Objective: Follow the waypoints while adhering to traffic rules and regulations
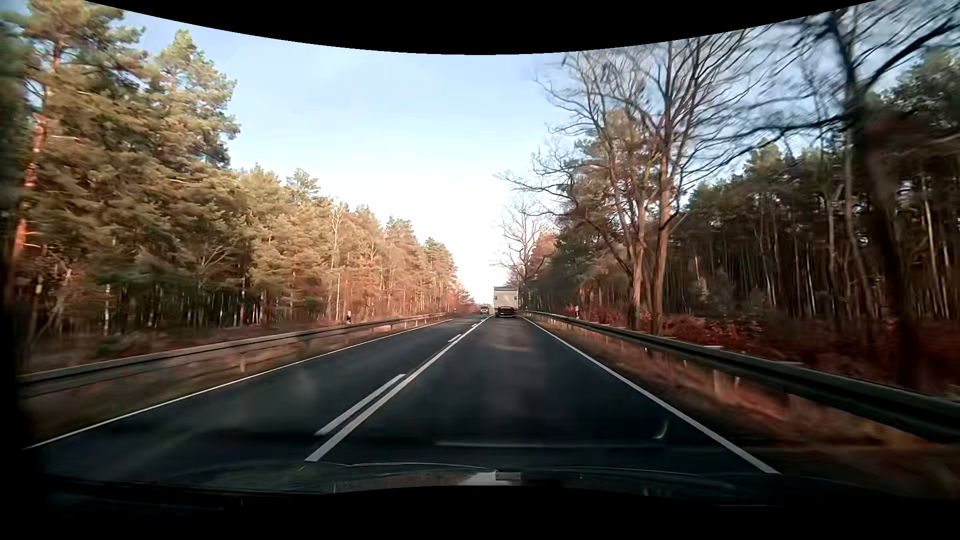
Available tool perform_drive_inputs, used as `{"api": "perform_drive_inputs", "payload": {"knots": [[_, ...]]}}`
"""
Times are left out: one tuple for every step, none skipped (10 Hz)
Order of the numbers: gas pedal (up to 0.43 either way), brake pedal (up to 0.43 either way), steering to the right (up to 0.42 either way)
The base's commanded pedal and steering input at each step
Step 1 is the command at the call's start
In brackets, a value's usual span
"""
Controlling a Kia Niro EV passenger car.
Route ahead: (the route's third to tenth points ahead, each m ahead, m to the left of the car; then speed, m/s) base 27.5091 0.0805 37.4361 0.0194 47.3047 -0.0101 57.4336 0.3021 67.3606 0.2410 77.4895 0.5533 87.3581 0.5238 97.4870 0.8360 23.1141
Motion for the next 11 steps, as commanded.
{"api": "perform_drive_inputs", "payload": {"knots": [[0.248, 0.0, -0.001], [0.26, 0.0, -0.001], [0.26, 0.0, -0.001], [0.26, 0.0, -0.001], [0.26, 0.0, -0.001], [0.268, 0.0, -0.001], [0.268, 0.0, -0.001], [0.268, 0.0, -0.001], [0.268, 0.0, -0.001], [0.268, 0.0, -0.001], [0.268, 0.0, -0.001]]}}
